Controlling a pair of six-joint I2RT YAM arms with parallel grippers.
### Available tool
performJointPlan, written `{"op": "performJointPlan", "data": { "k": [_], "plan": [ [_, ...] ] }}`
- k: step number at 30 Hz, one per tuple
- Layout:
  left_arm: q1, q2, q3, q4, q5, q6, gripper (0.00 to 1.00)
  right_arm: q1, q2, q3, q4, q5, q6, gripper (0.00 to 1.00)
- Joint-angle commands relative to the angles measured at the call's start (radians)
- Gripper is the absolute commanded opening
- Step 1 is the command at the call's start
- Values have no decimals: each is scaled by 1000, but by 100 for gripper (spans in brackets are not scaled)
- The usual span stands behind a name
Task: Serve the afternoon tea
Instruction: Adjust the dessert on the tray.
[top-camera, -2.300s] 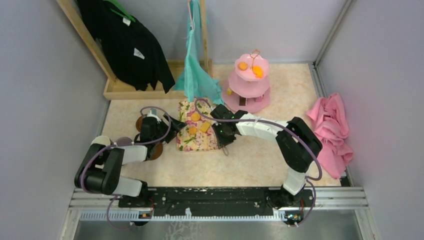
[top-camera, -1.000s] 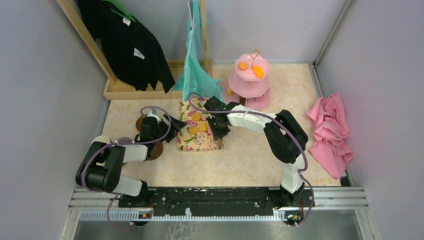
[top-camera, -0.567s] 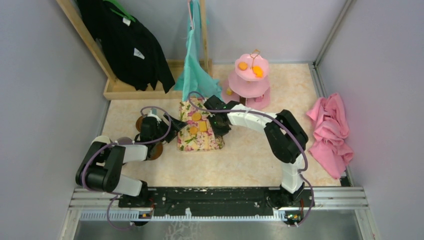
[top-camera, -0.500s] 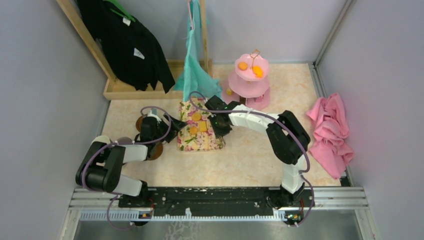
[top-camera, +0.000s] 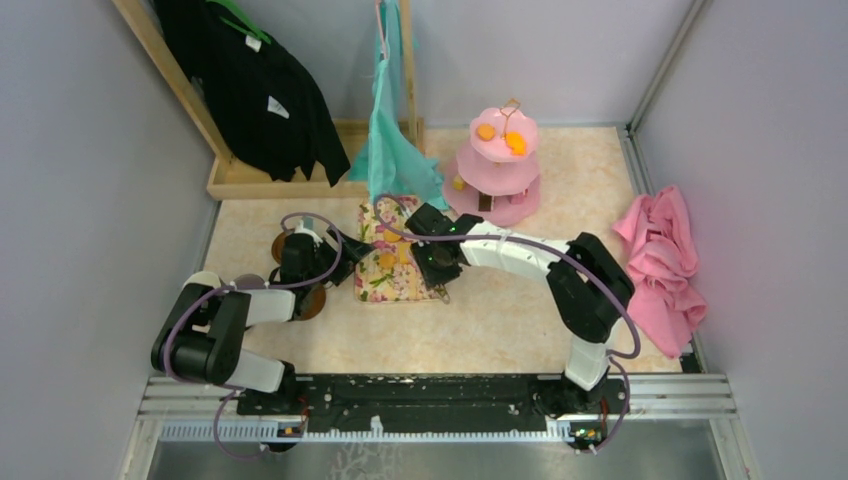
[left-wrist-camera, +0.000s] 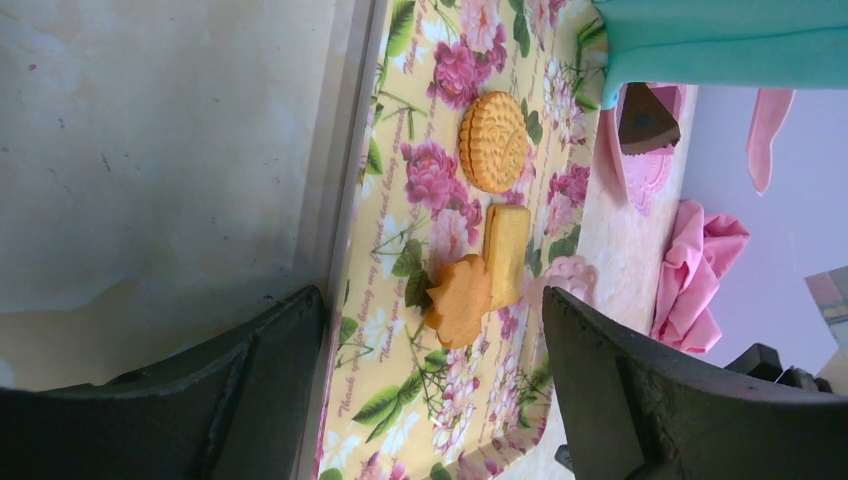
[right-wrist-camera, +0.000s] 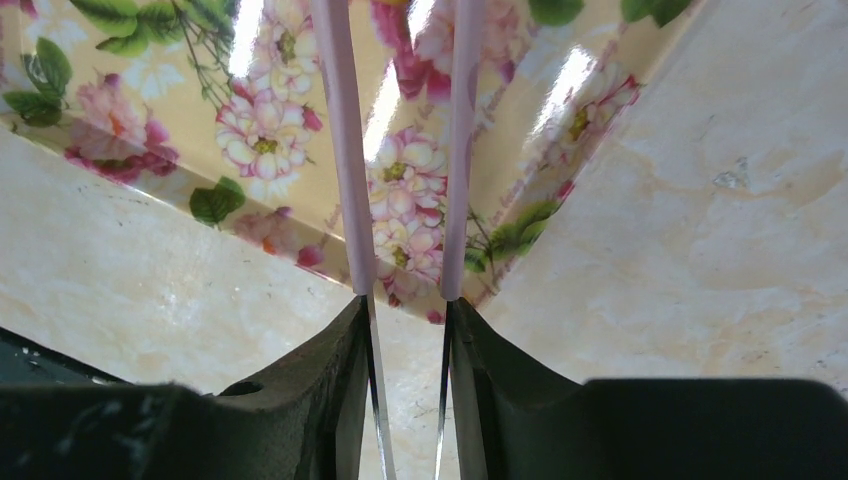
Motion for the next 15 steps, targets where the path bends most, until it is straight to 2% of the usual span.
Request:
{"op": "performJointPlan", "data": {
  "k": [1,15],
  "plan": [
    [11,-16,-7,-26,5,4,86,38,-45,-1,23,-10,43,32],
    [25,-10,-13,-14,37,0,86,74,-36,-15,17,10,105,36]
  ]
}}
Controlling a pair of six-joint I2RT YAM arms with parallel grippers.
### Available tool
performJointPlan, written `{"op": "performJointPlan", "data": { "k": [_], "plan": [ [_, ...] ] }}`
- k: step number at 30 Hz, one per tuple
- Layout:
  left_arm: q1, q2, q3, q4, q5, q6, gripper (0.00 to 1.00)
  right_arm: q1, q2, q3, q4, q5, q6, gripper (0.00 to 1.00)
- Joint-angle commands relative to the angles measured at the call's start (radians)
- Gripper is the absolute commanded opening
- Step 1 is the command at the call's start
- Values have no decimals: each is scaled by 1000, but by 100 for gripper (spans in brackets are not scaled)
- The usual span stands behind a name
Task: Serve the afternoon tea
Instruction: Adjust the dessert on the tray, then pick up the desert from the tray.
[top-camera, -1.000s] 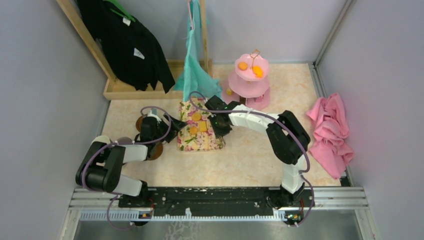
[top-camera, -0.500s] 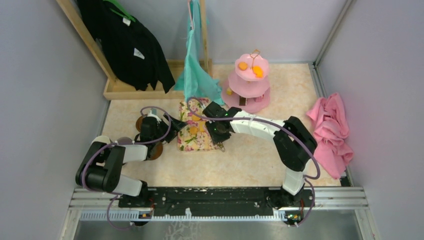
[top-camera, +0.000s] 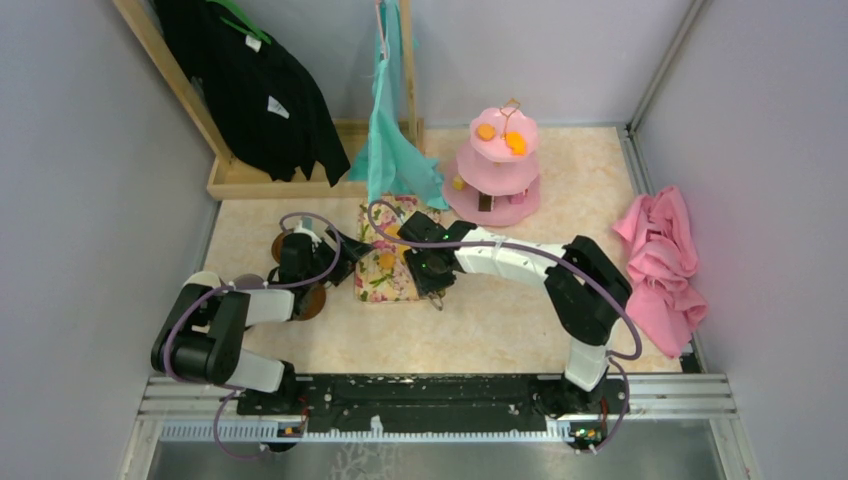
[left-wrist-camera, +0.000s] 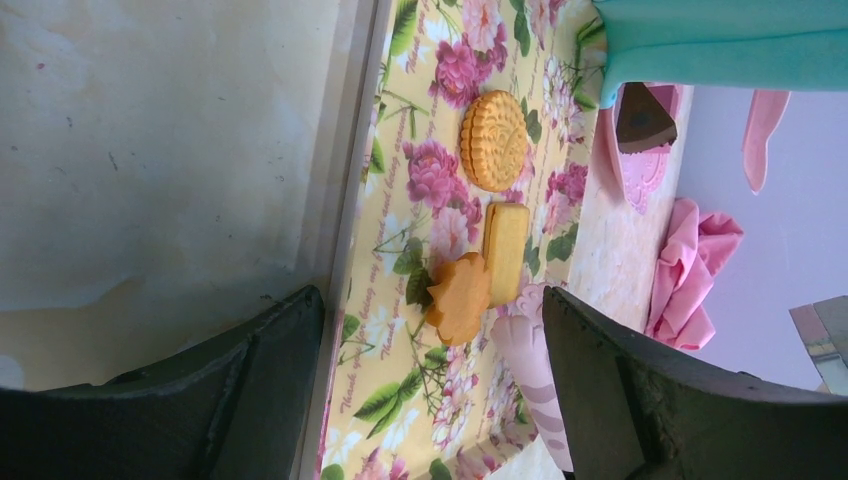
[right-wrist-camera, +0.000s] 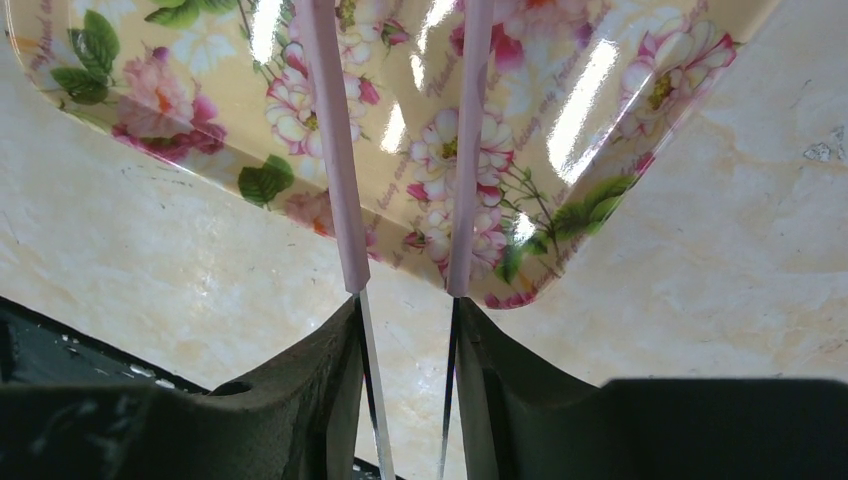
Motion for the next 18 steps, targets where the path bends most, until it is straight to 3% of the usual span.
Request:
{"op": "performJointPlan", "data": {
  "k": [1,18],
  "plan": [
    [10,-8,-15,-7,19,1,86,12,-33,-5,18,14,30,36],
    [18,15,-25,29,48,-12,86,12,28,32,-5,52,47,40]
  ]
}}
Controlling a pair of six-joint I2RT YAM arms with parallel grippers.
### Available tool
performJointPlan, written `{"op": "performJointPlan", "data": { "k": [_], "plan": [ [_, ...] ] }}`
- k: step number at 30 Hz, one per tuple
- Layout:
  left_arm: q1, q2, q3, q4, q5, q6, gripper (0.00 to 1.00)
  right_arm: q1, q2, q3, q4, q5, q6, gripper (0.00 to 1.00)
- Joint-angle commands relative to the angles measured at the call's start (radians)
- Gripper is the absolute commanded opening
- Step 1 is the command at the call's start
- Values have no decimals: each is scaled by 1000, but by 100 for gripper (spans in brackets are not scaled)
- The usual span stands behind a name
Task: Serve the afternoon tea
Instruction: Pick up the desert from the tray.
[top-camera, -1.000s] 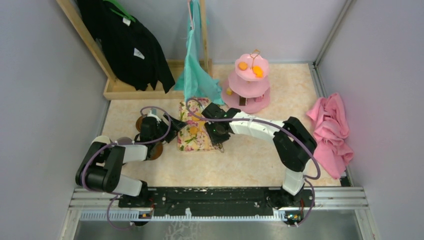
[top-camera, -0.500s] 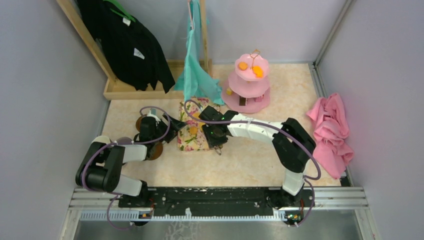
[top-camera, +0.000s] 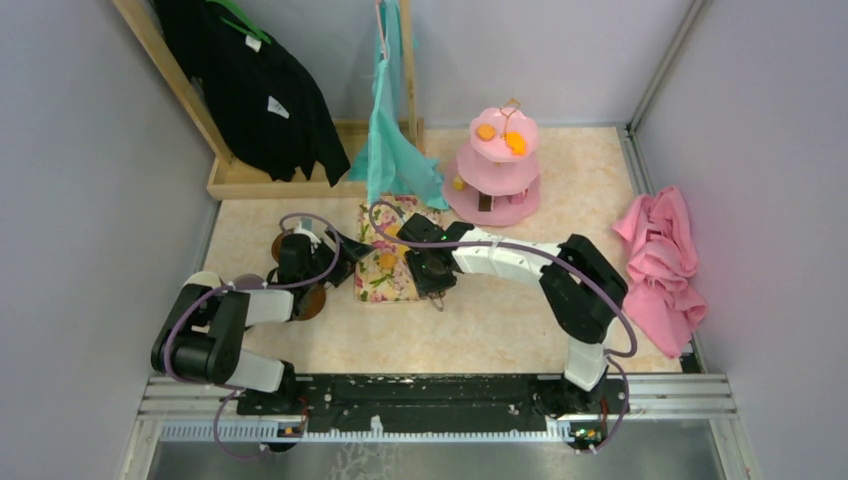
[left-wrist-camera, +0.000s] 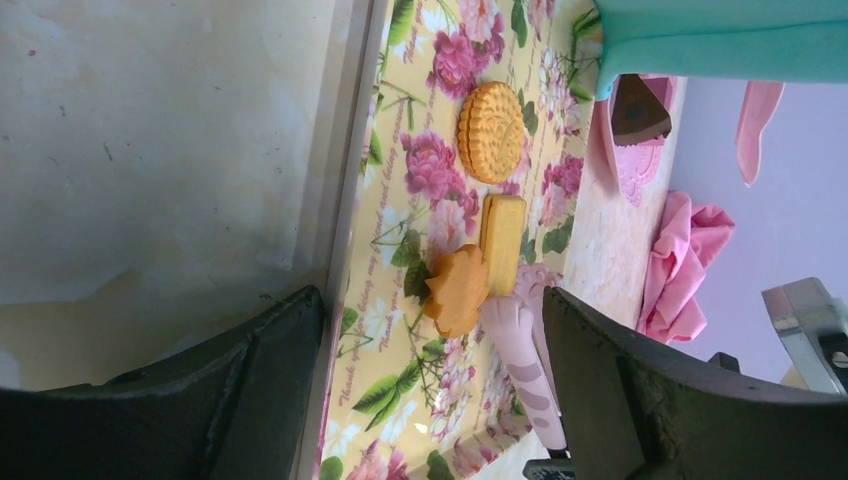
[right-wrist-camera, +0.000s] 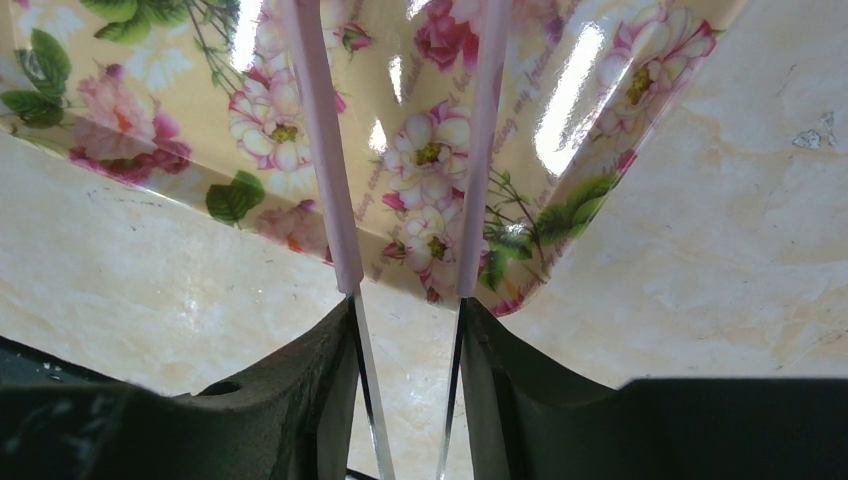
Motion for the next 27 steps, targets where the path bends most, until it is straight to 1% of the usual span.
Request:
{"op": "performJointPlan", "data": {
  "k": [1,22,27],
  "plan": [
    [7,16,-17,23,21,-8,86,10,17,39,1,19,14,40],
    [19,38,-17,46,43,-15,86,7,107,139,-28,43,7,41],
    [23,43,-19,51,49,-14,86,1,121,147,-34,45,7,40]
  ]
}}
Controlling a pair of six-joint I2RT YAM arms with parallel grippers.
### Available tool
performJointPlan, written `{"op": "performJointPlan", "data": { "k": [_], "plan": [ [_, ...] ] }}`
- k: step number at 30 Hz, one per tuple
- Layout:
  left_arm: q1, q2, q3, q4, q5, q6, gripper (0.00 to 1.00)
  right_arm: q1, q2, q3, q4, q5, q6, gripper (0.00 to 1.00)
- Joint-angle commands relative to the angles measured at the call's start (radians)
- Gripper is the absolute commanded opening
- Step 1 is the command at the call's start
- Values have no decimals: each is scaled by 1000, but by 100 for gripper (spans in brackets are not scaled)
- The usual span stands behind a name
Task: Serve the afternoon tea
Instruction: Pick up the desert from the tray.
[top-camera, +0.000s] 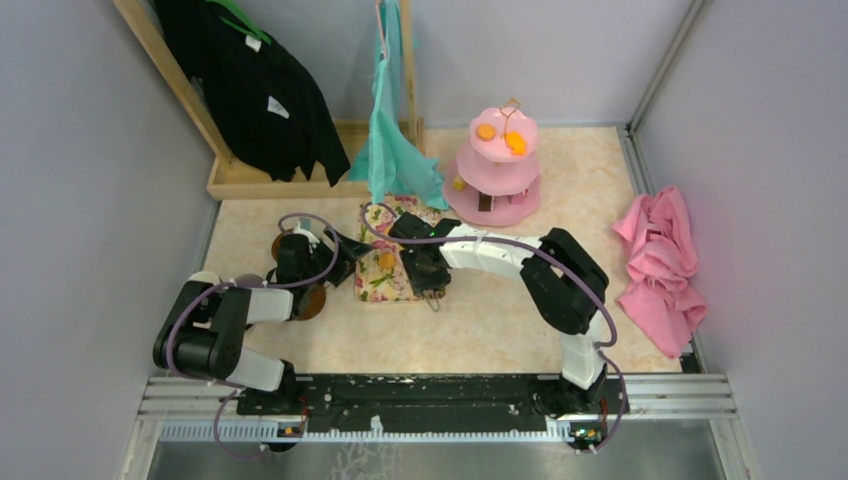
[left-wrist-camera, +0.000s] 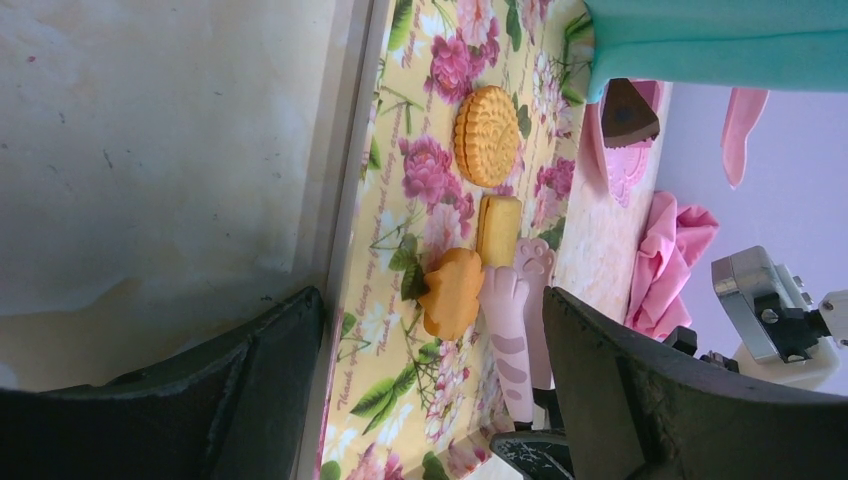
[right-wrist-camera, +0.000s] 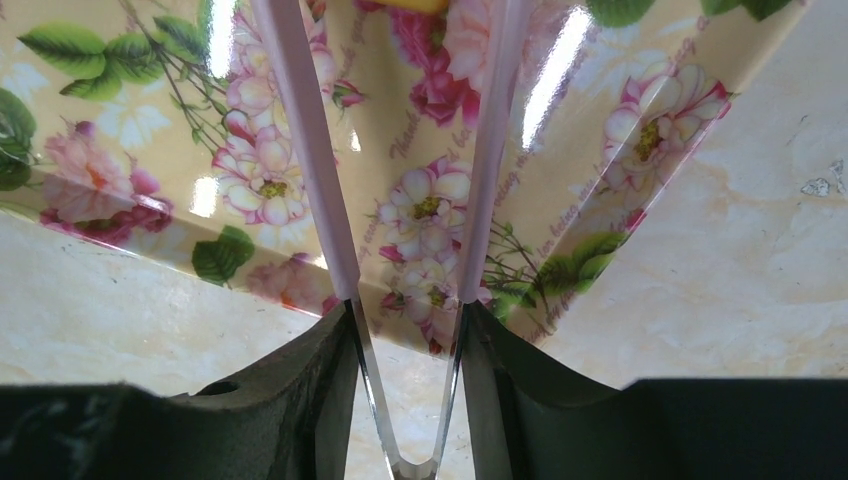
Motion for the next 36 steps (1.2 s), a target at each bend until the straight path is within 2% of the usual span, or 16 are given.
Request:
{"op": "performJointPlan", "data": {
  "k": [1,16,28,36],
  "plan": [
    [11,21,-15,14,20,4,86,1,9,56,-4,18,-1,39],
    [14,-17,-13,-24,-4,4,86,3,-135,-38,-9,67,-22,11],
    [14,-45,0,-76,-36,8,86,15,-373,-156,-39,90,-17,8],
    [14,-71,13,-112,-57,12,86,16,-567,-190,-115,175,23,8]
  ]
}}
